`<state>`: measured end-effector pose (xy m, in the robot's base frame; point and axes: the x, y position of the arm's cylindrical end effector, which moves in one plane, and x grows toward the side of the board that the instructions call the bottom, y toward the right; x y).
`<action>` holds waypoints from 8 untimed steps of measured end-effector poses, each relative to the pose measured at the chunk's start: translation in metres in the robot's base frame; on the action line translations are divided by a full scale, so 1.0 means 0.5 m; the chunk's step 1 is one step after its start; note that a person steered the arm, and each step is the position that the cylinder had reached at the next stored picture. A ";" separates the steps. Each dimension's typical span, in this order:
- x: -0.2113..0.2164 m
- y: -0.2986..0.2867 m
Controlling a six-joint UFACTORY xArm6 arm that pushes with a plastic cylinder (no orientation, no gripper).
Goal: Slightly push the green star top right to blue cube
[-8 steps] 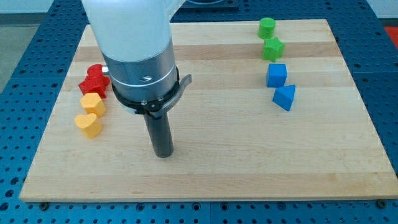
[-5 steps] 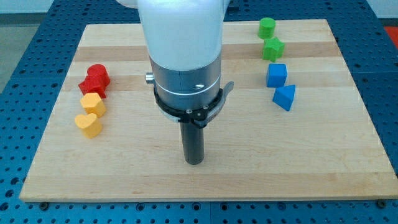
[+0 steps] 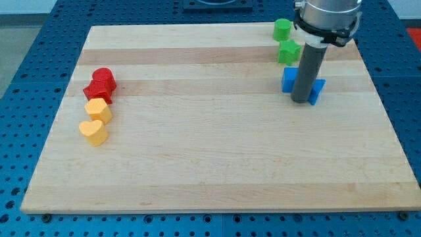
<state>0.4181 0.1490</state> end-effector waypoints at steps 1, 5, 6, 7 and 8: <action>0.055 0.005; -0.274 0.255; -0.378 0.151; -0.358 0.014; -0.288 -0.051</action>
